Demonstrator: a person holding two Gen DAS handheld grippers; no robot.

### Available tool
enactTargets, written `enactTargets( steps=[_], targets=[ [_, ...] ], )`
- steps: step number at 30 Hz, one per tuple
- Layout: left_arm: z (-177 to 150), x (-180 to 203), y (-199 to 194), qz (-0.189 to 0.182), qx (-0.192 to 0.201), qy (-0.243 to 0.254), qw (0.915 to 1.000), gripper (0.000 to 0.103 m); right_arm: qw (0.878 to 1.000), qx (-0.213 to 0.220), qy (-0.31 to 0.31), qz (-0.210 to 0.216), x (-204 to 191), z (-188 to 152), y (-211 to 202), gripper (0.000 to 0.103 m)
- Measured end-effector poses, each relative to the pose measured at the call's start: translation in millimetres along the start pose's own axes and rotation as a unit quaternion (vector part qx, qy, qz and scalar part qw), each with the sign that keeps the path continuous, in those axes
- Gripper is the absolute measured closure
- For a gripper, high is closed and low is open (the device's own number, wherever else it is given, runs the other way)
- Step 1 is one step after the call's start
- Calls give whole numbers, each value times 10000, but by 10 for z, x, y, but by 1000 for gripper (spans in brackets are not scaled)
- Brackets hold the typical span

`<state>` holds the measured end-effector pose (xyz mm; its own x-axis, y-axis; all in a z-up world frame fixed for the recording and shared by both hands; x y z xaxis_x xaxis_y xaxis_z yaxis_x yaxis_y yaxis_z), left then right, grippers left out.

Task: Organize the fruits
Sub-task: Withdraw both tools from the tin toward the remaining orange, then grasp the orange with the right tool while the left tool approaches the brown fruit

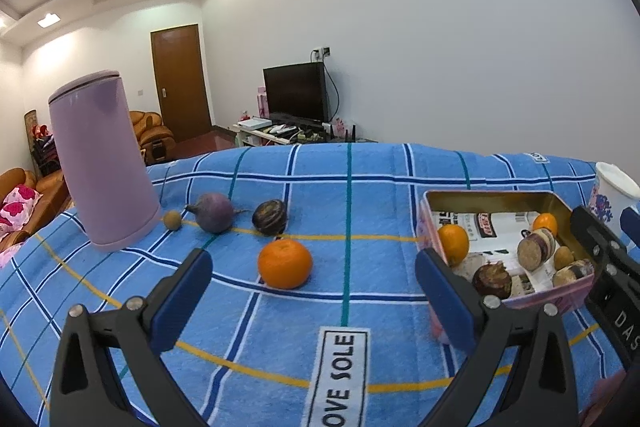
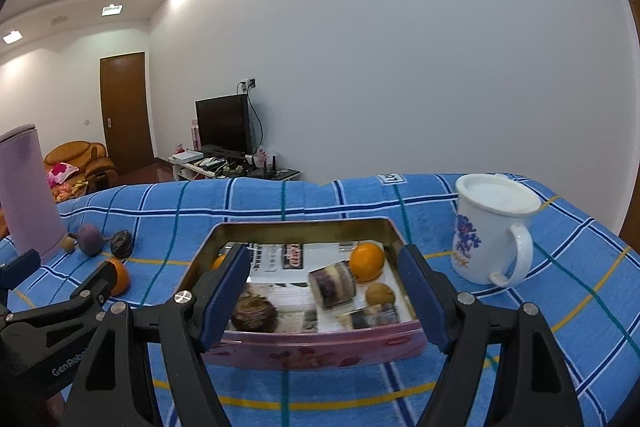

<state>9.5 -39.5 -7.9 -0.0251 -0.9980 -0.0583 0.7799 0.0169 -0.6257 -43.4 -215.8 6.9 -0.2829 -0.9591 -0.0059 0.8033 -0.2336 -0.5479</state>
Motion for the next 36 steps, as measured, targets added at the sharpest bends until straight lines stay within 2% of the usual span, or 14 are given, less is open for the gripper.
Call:
enactTargets(
  steps=[12,23,31,36],
  targets=[
    [-27,-301,102,141,-237,-23,9996,0,9997,-164,-46,171,-374,-9,58,25],
    [7,-950,231,709,-293,-132,9970,0,9980,-340,-232,488,-854,-40,134,25],
    [73,-1456,490,1173,-583,-398,9906,0,9955,-526,-303,725,-1176,-33,240,25],
    [96,-1556,658,1437,-824,-231,9859,0,9915,-756,-526,915,-1483,-26,343,25]
  ],
)
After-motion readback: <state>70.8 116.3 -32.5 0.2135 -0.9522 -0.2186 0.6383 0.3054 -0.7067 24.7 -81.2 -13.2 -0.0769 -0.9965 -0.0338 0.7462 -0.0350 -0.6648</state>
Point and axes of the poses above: each gripper's, at about its wrist camera, not at the fingertips, and y roughly the way its jaws point, x to its right, z to its top, the point moved 3 cm from there along y, roughly the way its jaws point, and after that the axes turned 12 degrees about -x, right-handed, at the moved point
